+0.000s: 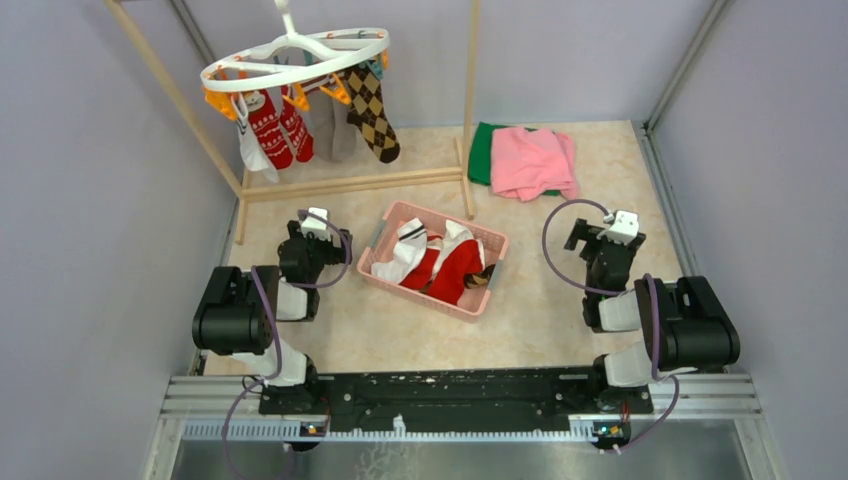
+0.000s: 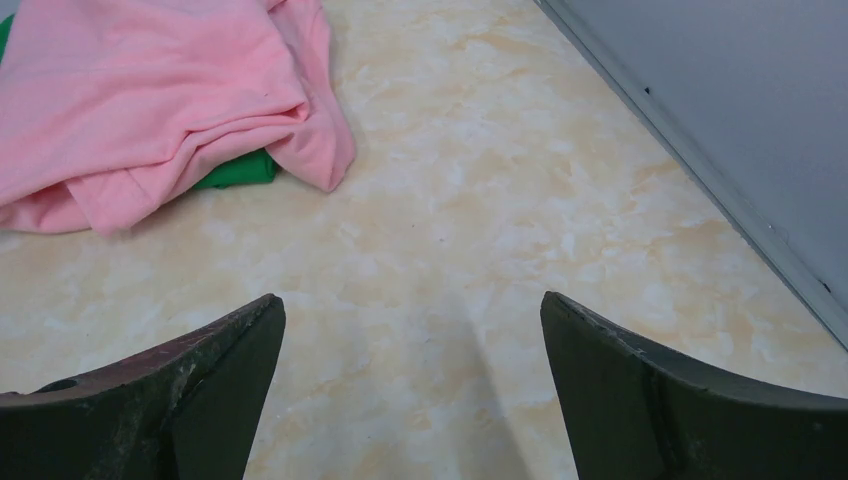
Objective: Remove the socks clipped to the hanger
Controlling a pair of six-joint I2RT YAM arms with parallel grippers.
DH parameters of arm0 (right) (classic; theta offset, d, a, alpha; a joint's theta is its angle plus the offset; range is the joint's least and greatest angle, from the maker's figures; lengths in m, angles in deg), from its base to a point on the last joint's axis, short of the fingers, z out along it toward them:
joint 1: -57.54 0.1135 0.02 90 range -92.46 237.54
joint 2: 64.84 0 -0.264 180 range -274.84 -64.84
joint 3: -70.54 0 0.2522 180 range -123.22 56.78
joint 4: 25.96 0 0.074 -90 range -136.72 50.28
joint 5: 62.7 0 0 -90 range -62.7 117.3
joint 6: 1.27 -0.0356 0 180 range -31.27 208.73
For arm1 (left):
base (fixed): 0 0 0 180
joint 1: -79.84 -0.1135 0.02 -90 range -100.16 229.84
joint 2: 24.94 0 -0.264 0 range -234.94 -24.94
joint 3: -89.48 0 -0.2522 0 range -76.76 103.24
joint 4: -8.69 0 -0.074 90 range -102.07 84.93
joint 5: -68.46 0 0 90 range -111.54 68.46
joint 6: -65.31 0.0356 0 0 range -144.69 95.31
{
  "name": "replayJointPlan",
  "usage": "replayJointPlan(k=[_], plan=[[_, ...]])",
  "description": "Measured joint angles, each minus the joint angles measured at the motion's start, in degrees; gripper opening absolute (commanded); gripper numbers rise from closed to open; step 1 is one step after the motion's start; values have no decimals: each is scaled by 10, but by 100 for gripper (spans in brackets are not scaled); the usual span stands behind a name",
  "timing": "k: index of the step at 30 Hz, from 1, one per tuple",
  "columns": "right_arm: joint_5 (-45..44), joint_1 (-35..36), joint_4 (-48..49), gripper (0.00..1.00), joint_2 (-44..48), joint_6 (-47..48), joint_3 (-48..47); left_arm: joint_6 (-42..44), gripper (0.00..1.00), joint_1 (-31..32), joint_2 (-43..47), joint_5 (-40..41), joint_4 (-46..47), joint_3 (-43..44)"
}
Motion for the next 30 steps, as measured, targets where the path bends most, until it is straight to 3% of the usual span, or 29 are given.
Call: replayJointPlan(k=[15, 17, 21, 26, 30], plan=[[-2, 0, -3, 99, 4, -1, 0, -7, 99, -2, 14, 15, -21, 3], [-3, 1, -25, 99, 26, -2, 0, -6, 99, -4, 40, 15, -105, 36], [-10, 11, -130, 99, 129, -13, -17, 2, 99, -12, 76, 0, -319, 190], [-37, 15, -329, 99, 246, -151, -103, 4, 99, -36, 127, -50, -505, 310], [38, 15, -415, 99, 307, -247, -128, 4, 99, -57, 158, -90, -646, 358]])
